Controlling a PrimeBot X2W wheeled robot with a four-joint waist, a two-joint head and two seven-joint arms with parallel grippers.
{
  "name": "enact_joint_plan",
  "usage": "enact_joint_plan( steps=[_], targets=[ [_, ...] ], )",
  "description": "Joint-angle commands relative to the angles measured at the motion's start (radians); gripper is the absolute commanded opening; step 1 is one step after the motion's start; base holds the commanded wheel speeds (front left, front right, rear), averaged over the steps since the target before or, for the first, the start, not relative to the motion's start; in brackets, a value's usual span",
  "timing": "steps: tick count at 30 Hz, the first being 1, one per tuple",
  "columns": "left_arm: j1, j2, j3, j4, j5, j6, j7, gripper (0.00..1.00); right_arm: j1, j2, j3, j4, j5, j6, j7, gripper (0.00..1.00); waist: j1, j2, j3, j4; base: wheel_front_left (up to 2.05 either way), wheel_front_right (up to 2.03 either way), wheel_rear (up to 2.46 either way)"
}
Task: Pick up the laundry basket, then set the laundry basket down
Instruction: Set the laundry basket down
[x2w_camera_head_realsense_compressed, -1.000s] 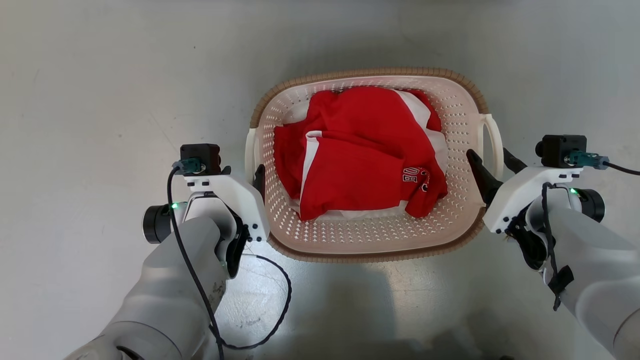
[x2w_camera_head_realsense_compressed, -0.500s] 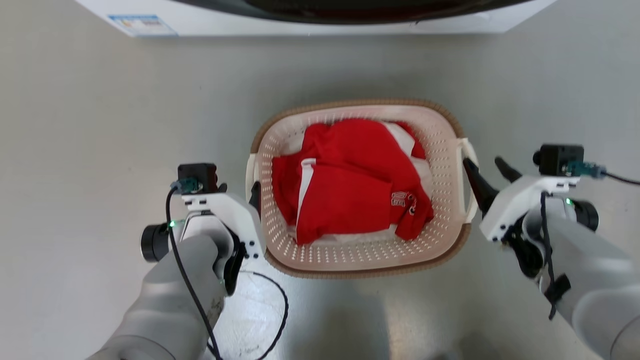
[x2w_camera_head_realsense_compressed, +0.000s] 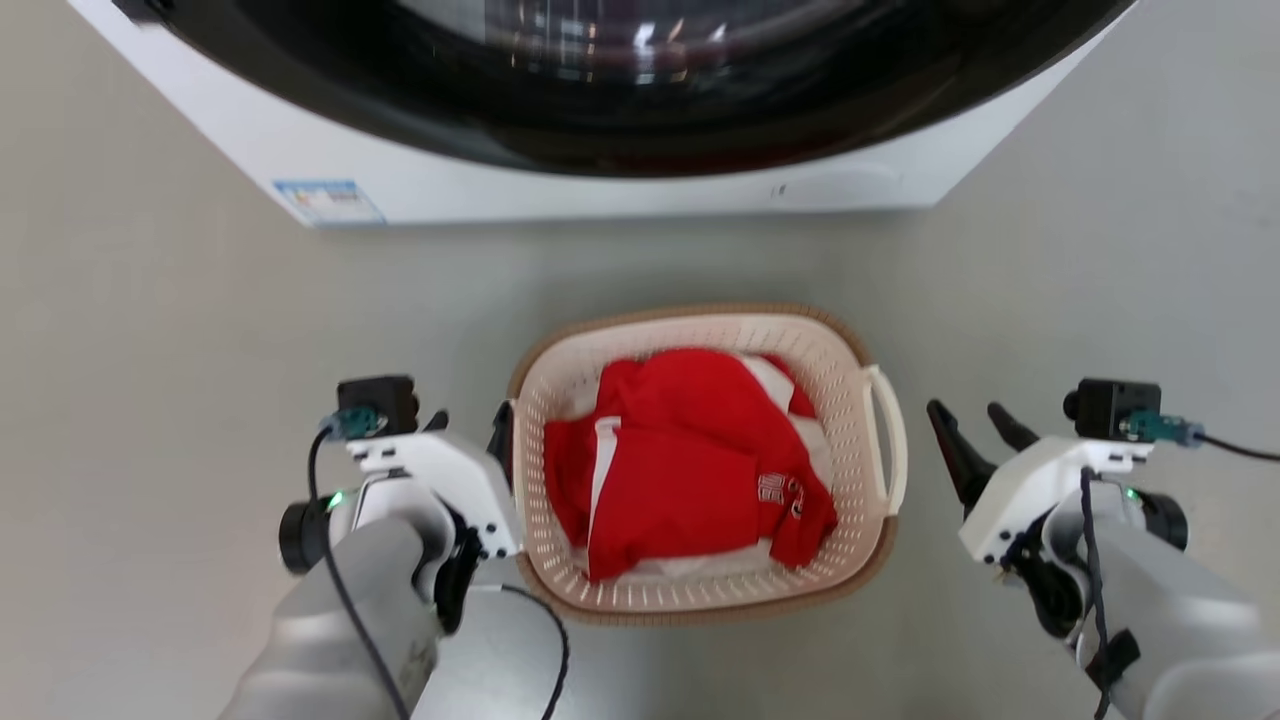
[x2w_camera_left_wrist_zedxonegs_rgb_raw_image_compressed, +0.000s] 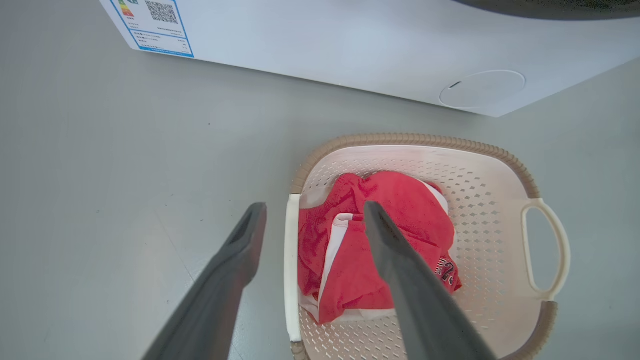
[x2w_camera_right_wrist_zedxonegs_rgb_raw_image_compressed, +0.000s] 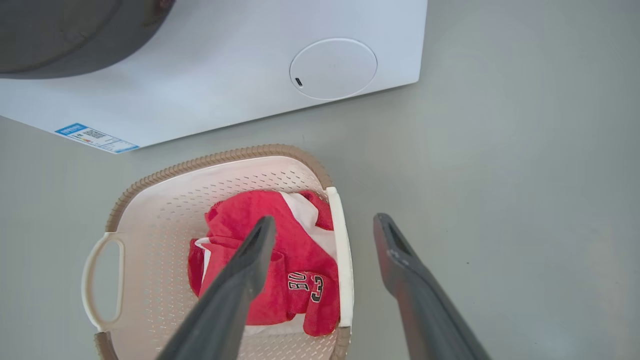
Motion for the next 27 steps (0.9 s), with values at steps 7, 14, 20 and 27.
enact_joint_plan(
  steps=[7, 14, 20, 27],
  targets=[
    [0.114, 0.054, 0.164, -0.113, 0.136, -0.002, -0.011, 1.00, 0.125, 0.001, -0.097, -0.046, -0.078, 0.000, -0.014, 1.00, 0.0000, 0.0000, -0.153, -0.020, 0.00, 0.00, 0.00],
    [0.228, 0.065, 0.322, -0.245, 0.288, -0.010, -0.011, 1.00, 0.178, -0.006, -0.220, -0.111, -0.178, 0.000, -0.014, 1.00, 0.0000, 0.0000, -0.245, -0.024, 0.00, 0.00, 0.00],
    [0.320, 0.061, 0.466, -0.374, 0.413, -0.022, -0.011, 1.00, 0.249, -0.004, -0.373, -0.199, -0.302, 0.000, -0.014, 1.00, 0.0000, 0.0000, -0.324, -0.025, 0.00, 0.00, 0.00],
    [0.428, 0.038, 0.611, -0.515, 0.542, -0.044, -0.011, 1.00, 0.352, 0.013, -0.573, -0.335, -0.491, 0.000, -0.014, 1.00, 0.0000, 0.0000, -0.400, -0.025, 0.00, 0.00, 0.00]
  ],
)
